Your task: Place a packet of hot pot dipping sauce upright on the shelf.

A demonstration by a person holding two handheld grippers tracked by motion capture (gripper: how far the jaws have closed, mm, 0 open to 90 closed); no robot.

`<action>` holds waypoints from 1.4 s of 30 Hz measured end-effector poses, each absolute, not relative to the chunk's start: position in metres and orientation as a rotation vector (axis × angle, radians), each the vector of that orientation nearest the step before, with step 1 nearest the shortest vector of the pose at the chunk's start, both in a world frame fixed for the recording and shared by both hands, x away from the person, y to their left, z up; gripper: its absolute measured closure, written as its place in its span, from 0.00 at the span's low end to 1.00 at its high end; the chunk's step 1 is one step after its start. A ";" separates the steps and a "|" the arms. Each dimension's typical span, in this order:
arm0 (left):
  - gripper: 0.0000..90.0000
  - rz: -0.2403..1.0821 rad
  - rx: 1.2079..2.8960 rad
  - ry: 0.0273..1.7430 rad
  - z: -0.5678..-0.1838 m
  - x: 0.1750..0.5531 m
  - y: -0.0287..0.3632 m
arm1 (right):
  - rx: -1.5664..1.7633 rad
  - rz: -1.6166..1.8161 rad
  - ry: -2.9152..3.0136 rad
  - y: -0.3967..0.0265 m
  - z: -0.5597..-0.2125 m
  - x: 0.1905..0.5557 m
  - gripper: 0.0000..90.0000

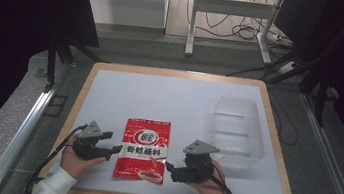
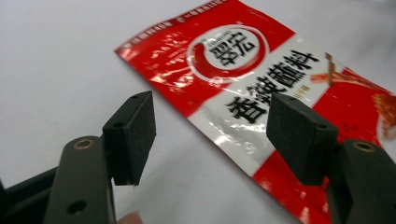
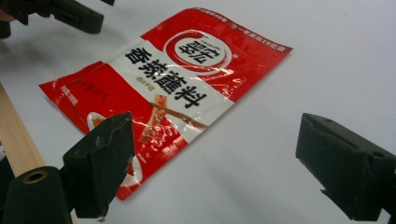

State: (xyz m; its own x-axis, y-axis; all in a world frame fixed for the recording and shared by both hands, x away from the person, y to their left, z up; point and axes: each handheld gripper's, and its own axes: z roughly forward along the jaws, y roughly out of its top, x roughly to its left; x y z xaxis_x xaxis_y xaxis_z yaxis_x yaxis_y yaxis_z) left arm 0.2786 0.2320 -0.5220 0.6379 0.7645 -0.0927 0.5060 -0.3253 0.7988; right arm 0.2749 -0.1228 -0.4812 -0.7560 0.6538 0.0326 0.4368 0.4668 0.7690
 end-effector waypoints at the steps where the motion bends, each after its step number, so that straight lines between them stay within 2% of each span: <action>1: 0.36 0.384 1.998 0.997 -0.521 0.278 0.233 | 0.934 1.173 2.451 -0.126 -0.481 0.276 0.13; 12: 0.36 0.392 1.995 0.986 -0.520 0.279 0.231 | 0.902 1.174 2.452 -0.137 -0.472 0.275 0.15; 21: 0.36 0.397 2.015 0.979 -0.523 0.278 0.233 | 0.877 1.146 2.461 -0.130 -0.470 0.286 0.18; 26: 0.36 0.396 2.013 0.985 -0.522 0.277 0.233 | 0.849 1.162 2.463 -0.125 -0.458 0.294 0.20; 35: 0.36 0.399 2.002 0.995 -0.520 0.280 0.235 | 0.813 1.177 2.485 -0.113 -0.436 0.329 0.24; 42: 0.36 0.392 1.994 1.003 -0.521 0.282 0.235 | 0.843 1.121 2.566 -0.094 -0.433 0.361 0.26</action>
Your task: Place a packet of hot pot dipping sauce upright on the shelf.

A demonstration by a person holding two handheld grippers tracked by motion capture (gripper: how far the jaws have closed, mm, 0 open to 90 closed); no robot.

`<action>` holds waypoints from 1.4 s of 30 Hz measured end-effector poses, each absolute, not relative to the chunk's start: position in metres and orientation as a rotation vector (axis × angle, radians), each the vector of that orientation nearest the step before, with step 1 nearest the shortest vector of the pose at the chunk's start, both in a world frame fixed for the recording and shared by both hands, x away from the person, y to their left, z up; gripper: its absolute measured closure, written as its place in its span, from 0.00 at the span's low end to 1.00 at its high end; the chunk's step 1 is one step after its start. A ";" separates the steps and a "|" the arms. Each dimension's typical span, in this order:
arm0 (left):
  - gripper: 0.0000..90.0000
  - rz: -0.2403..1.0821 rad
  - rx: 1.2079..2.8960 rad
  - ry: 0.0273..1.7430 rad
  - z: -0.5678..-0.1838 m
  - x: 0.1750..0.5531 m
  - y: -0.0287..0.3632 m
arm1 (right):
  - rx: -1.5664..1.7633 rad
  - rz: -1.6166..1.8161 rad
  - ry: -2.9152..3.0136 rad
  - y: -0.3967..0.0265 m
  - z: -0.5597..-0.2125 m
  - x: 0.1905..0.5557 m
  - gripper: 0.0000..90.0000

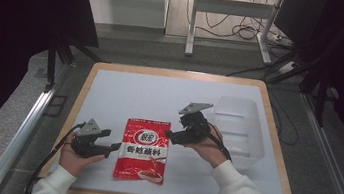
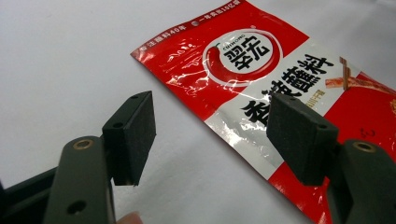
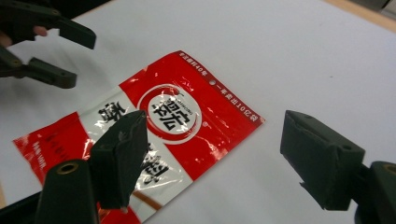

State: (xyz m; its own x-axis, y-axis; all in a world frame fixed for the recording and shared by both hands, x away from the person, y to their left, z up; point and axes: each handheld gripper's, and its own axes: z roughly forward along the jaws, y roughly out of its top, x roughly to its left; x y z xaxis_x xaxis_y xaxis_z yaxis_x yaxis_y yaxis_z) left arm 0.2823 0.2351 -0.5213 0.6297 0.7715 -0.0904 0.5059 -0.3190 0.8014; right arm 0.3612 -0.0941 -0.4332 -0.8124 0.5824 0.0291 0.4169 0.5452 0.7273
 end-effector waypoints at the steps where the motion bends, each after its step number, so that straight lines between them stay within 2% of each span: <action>1: 0.36 0.392 1.993 1.001 -0.521 0.282 0.235 | 0.846 1.112 2.581 -0.091 -0.435 0.367 0.27; 12: 0.36 0.391 2.008 0.993 -0.523 0.284 0.231 | 1.010 1.001 2.731 -0.071 -0.466 0.435 0.38; 18: 0.36 0.393 2.013 0.989 -0.523 0.284 0.230 | 1.074 0.981 2.757 -0.066 -0.480 0.455 0.41; 42: 0.36 0.394 2.023 0.977 -0.523 0.284 0.229 | 1.151 0.910 2.858 -0.061 -0.512 0.472 0.59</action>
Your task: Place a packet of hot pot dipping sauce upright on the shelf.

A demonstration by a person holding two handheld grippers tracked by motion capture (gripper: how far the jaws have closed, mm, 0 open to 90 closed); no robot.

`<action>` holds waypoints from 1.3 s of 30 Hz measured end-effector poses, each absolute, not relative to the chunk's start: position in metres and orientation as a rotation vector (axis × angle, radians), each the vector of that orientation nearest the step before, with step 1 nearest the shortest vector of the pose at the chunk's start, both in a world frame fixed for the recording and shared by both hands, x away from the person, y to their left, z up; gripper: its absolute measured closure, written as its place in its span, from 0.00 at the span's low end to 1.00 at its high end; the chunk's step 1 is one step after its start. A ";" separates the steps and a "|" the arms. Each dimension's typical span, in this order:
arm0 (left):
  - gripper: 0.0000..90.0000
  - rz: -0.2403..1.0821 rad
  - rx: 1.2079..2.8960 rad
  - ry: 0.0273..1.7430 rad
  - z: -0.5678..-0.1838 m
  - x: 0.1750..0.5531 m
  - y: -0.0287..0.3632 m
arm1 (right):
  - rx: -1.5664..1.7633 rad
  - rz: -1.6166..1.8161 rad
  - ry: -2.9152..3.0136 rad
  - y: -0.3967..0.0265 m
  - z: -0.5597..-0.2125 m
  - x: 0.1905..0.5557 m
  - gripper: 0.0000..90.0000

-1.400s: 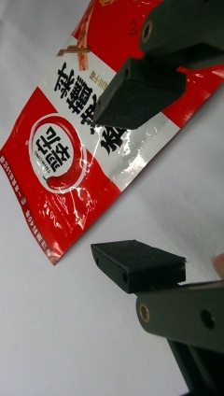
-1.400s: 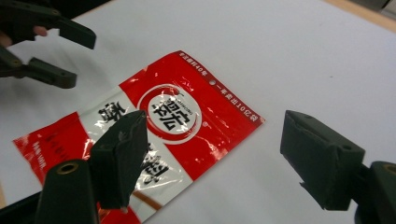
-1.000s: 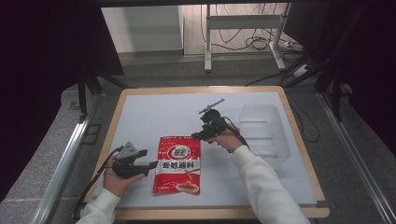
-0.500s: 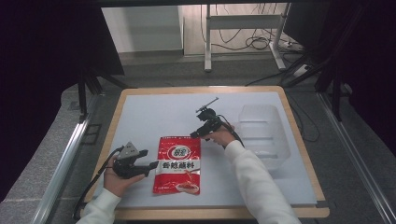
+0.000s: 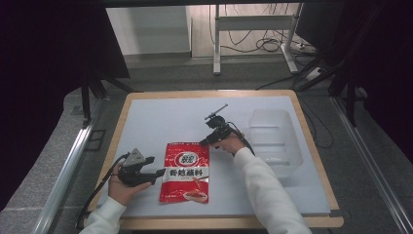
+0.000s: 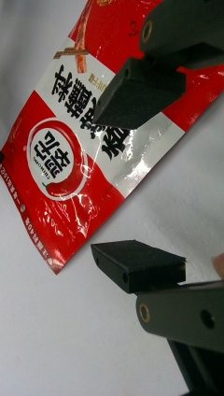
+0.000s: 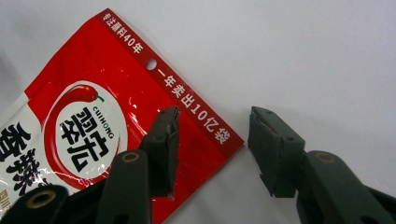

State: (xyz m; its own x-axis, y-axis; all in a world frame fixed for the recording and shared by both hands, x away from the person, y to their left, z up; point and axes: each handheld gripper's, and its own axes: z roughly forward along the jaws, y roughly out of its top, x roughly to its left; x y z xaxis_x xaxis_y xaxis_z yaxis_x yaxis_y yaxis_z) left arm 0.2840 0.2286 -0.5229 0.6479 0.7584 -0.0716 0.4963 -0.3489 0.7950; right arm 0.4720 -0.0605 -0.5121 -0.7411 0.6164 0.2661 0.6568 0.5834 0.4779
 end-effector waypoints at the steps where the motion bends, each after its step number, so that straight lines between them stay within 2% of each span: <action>1: 0.36 0.394 2.023 0.977 -0.523 0.284 0.229 | -1.101 -0.871 -2.728 -0.061 -0.512 0.472 0.60; 6: 0.36 0.393 2.025 0.975 -0.523 0.284 0.229 | -1.086 -0.874 -2.702 -0.064 -0.513 0.472 0.69; 13: 0.36 0.392 2.026 0.979 -0.523 0.285 0.229 | -1.036 -0.910 -2.696 -0.069 -0.510 0.472 0.87; 18: 0.36 0.392 2.025 0.981 -0.523 0.285 0.229 | -0.998 -0.895 -2.705 -0.066 -0.512 0.469 0.91; 22: 0.36 0.392 2.028 0.979 -0.523 0.285 0.229 | -0.996 -0.912 -2.715 -0.065 -0.512 0.468 0.98; 39: 0.36 0.385 2.027 0.997 -0.526 0.290 0.228 | -0.861 -1.083 -2.738 -0.073 -0.478 0.443 0.99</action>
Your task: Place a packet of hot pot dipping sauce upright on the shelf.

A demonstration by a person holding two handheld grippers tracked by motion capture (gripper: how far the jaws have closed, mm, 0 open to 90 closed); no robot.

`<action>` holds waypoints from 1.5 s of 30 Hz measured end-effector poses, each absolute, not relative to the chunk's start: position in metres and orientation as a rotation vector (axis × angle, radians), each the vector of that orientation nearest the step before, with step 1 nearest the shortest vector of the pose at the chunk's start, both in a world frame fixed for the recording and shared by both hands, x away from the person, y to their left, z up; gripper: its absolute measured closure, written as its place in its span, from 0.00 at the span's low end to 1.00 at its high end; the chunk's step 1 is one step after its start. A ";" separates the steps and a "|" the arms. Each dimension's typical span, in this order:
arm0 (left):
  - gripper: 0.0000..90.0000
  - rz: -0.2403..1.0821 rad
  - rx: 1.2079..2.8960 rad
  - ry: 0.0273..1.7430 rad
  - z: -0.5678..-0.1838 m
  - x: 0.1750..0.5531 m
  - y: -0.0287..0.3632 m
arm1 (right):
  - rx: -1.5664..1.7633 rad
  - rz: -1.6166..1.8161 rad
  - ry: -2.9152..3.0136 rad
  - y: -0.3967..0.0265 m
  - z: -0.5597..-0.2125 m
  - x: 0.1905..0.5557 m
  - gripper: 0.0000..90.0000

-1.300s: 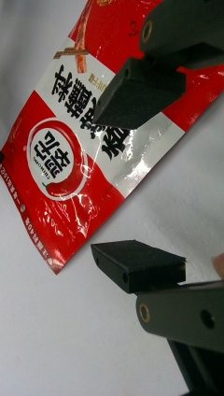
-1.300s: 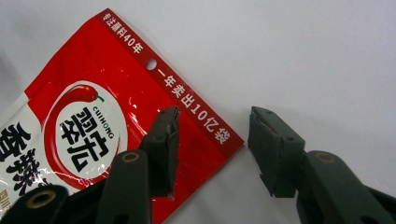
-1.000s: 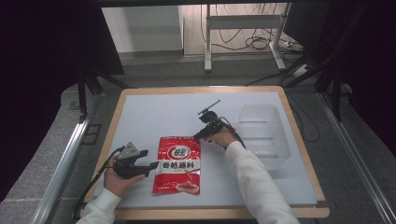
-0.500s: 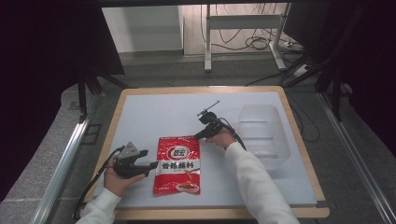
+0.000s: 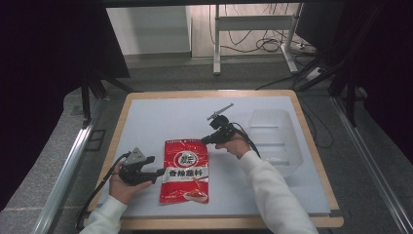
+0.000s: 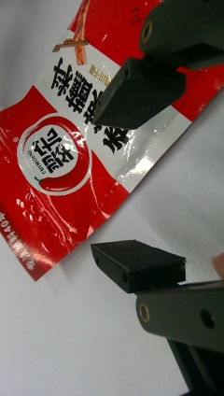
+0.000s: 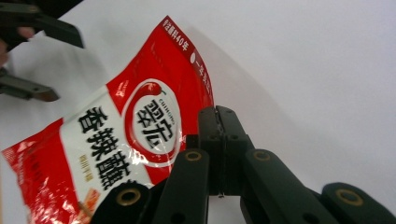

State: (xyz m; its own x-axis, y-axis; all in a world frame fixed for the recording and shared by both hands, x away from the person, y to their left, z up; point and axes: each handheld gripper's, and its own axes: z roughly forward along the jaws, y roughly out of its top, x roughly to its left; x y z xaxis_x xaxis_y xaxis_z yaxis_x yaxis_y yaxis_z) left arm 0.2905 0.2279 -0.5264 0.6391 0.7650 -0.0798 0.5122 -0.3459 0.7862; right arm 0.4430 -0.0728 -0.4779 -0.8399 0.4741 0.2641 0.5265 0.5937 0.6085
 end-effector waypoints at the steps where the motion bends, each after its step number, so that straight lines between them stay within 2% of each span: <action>1: 0.36 0.383 2.028 0.999 -0.527 0.291 0.228 | -0.853 -1.088 -2.741 -0.073 -0.476 0.441 0.99; 25: 0.35 0.324 1.968 1.062 -0.531 0.344 0.233 | -0.728 -1.153 -2.750 -0.078 -0.464 0.418 0.99; 36: 0.33 0.211 2.016 1.003 -0.544 0.366 0.216 | -0.699 -1.154 -2.760 -0.077 -0.463 0.416 0.99; 42: 0.41 0.241 2.057 0.954 -0.541 0.361 0.211 | -0.694 -1.154 -2.765 -0.078 -0.464 0.416 0.99; 45: 0.54 0.285 2.074 0.950 -0.537 0.355 0.213 | -0.695 -1.152 -2.764 -0.079 -0.465 0.415 0.99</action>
